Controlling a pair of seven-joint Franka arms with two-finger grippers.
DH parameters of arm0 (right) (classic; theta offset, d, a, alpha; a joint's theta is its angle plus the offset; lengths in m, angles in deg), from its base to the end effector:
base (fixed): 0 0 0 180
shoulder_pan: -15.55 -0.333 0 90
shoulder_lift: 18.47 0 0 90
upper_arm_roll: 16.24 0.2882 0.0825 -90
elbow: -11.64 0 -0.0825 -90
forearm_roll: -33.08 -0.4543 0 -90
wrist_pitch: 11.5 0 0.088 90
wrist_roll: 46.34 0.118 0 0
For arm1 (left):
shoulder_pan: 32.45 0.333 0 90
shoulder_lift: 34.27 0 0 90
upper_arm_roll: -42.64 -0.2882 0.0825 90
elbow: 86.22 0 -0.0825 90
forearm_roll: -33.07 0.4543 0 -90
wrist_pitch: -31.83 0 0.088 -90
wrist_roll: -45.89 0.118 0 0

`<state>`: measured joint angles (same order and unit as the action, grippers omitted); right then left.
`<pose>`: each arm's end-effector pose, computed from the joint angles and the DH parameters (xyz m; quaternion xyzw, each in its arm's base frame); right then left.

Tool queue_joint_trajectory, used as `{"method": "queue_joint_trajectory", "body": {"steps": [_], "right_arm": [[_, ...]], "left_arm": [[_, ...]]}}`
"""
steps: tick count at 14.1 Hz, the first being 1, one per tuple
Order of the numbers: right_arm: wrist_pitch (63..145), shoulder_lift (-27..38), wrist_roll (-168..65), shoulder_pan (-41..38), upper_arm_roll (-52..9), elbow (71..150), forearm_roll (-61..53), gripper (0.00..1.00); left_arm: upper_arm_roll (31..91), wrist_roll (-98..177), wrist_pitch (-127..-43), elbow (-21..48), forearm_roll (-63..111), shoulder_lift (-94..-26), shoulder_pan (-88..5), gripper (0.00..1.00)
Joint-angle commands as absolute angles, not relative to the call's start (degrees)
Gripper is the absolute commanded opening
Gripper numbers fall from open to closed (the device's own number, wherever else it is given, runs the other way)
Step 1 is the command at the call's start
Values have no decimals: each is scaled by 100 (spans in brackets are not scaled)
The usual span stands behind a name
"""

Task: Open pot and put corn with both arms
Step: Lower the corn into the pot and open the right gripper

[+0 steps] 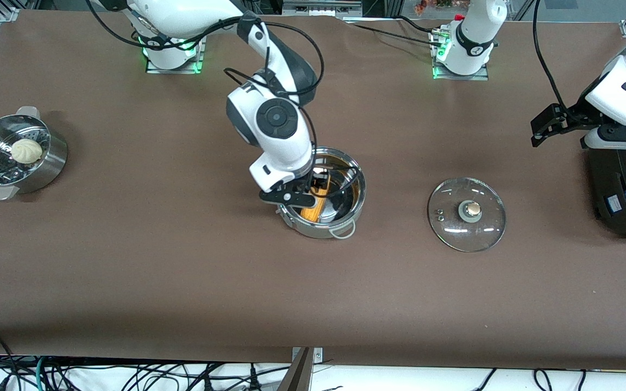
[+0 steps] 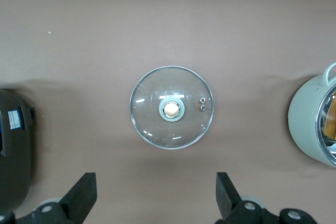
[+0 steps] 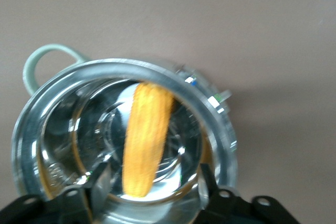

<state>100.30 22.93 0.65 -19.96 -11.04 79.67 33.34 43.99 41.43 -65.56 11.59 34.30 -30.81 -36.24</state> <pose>0.6183 0.5096 0.3087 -0.9972 0.0659 0.0032 0.0352 0.6160 -0.0534 0.5603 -0.9996 0.0070 -0.0274 0.0091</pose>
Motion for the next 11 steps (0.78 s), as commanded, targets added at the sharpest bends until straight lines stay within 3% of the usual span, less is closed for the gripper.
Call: {"method": "queue_joint_trajectory", "body": {"steps": [1,8,11], "right_arm": [[9653,2065,-607,-1636,-1070,7923,3308,99],[9073,871,-2190,-459,-1246,9073,3273,100],[8582,299,-2427,-387,-1605,9276,3273,100]], "left_arm": [[4299,4061,-6697,1802,3325,-2459,-3685,100],[4317,4088,-6222,1424,3395,-2653,-3667,100],[4308,4079,-6151,1415,3395,-2653,-3675,100]]}}
